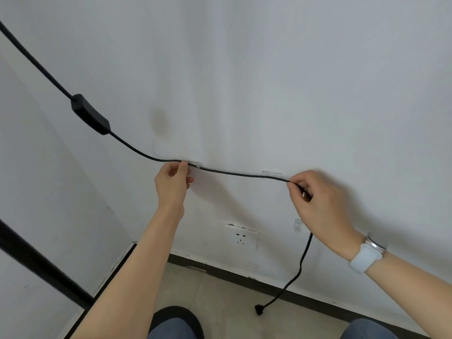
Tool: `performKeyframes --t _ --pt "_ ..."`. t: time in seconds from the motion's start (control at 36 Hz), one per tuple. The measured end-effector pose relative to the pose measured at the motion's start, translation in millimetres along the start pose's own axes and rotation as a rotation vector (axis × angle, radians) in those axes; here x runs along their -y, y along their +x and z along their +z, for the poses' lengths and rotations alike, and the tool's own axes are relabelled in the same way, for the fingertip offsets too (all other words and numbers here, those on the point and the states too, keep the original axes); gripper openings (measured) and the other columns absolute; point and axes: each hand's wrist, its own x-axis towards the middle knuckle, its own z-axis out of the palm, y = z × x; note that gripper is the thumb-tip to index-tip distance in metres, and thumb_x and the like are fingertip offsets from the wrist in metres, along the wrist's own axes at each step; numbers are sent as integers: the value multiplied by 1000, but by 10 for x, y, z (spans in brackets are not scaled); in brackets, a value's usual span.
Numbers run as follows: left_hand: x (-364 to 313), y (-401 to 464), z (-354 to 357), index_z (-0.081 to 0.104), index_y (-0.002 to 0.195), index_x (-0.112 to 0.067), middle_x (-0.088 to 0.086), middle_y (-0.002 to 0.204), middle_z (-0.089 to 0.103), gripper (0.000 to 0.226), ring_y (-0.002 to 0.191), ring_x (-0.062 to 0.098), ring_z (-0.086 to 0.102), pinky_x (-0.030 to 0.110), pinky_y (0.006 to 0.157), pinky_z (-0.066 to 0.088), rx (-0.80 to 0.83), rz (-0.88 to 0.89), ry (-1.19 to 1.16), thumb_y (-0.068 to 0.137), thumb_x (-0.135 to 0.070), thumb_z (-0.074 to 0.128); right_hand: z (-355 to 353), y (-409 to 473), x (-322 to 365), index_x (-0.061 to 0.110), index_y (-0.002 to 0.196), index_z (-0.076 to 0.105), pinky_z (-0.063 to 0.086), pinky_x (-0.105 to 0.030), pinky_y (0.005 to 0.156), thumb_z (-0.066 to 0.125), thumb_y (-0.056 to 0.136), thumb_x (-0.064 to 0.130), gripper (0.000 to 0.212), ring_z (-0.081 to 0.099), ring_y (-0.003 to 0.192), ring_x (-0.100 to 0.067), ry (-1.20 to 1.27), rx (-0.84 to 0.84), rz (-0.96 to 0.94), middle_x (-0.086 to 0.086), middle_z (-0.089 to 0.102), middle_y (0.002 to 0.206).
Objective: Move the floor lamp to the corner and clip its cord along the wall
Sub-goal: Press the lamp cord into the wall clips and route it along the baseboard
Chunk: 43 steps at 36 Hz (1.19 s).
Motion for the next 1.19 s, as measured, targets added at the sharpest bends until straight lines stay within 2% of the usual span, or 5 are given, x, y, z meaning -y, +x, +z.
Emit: performKeyframes --t 0.17,0.31,0.44,0.78,1.19 --pt "9 -1 -18 56 71 -19 -3 72 59 19 58 12 56 25 61 45 2 28 47 90 -21 54 -36 108 70 14 73 55 45 -38 44 60 81 7 12 46 48 -21 -108 -45 -75 4 52 56" --pt "35 -15 -6 58 76 -18 -3 76 61 17 63 15 58 33 71 47 3 77 134 90 -25 52 -83 15 -33 17 74 56 42 -32 43 61 80 7 13 39 46 -14 -109 40 -107 10 46 56" --pt "96 -50 -18 59 86 -17 -3 75 61 13 64 13 62 23 60 42 -38 196 253 91 -21 48 -92 -20 -93 18 74 55 45 -36 45 58 82 10 12 40 45 -5 -105 38 -46 7 52 57" --pt "165 -108 -27 59 90 -20 -3 83 63 15 86 22 64 21 70 41 -32 249 288 89 -13 47 -186 -43 -117 15 76 56 47 -41 47 59 82 8 9 47 47 -22 -129 33 -18 8 50 56" --pt "79 -151 -23 59 95 -17 -8 89 60 12 79 -5 54 12 64 38 -42 323 303 88 -14 49 -221 99 111 10 73 56 45 -39 43 58 79 2 10 44 47 -21 -182 -29 -117 -1 56 56"
